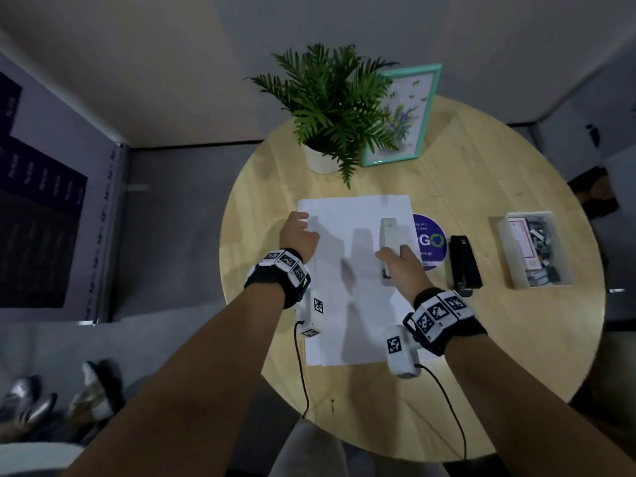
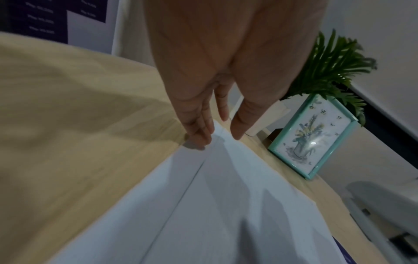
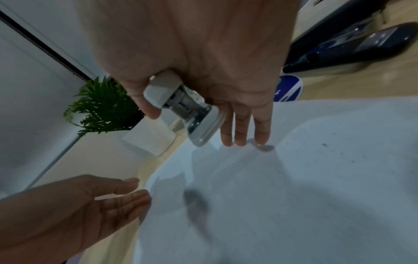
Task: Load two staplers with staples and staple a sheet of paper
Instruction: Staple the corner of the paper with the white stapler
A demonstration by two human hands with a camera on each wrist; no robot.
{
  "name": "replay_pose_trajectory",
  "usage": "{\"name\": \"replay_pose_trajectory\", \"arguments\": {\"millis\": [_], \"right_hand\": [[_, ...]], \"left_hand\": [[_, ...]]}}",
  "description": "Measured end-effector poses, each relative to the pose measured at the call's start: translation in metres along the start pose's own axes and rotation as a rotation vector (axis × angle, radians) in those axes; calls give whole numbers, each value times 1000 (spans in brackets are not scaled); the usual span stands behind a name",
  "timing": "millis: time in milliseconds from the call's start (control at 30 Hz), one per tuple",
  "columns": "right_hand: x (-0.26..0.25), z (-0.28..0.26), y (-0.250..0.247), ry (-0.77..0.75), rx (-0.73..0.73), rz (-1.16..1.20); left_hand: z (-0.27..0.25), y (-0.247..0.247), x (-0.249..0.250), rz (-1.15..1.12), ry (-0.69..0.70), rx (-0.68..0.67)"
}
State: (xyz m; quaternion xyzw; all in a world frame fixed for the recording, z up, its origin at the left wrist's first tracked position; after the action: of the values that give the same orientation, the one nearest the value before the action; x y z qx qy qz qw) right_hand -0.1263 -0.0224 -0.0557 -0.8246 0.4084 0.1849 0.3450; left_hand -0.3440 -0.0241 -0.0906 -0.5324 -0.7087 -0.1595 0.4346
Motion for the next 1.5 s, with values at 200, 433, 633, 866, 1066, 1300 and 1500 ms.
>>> {"name": "replay_pose_trajectory", "arguments": {"millis": [200,433,633,866,1066,1300,1500], "right_hand": [[-6,1,-6,6,29,-14],[-3,5,-7,21,40,-52],[-3,4,-8,19,38,-47],[0,6,-8,24,37,-49],[2,9,-8,26,30,-27],[5,12,-7,23,35,-6],[10,11,-10,79,4,94]], "left_hand": [[9,18,2,-30,-106,36],[12,33,9,15,-208,-9],[14,35,16,132,-206,-68],[6,43,21,389,-196,-30],[8,43,25,46,-147,15],[19,20,20,-20,-101,99],[2,17,29,9,57,128]]}}
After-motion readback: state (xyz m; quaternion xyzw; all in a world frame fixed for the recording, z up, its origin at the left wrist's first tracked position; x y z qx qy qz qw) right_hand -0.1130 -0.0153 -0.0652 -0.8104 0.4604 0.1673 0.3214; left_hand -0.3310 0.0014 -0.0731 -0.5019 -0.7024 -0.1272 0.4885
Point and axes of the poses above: each hand's wrist, its own z-axis towards the middle knuckle, its own y-axis out of the palm, x = y × z, the point moved 5 cm from there along z, towards the middle knuckle, and after that the axes turned 12 degrees about -z, right-handed, at the moved point
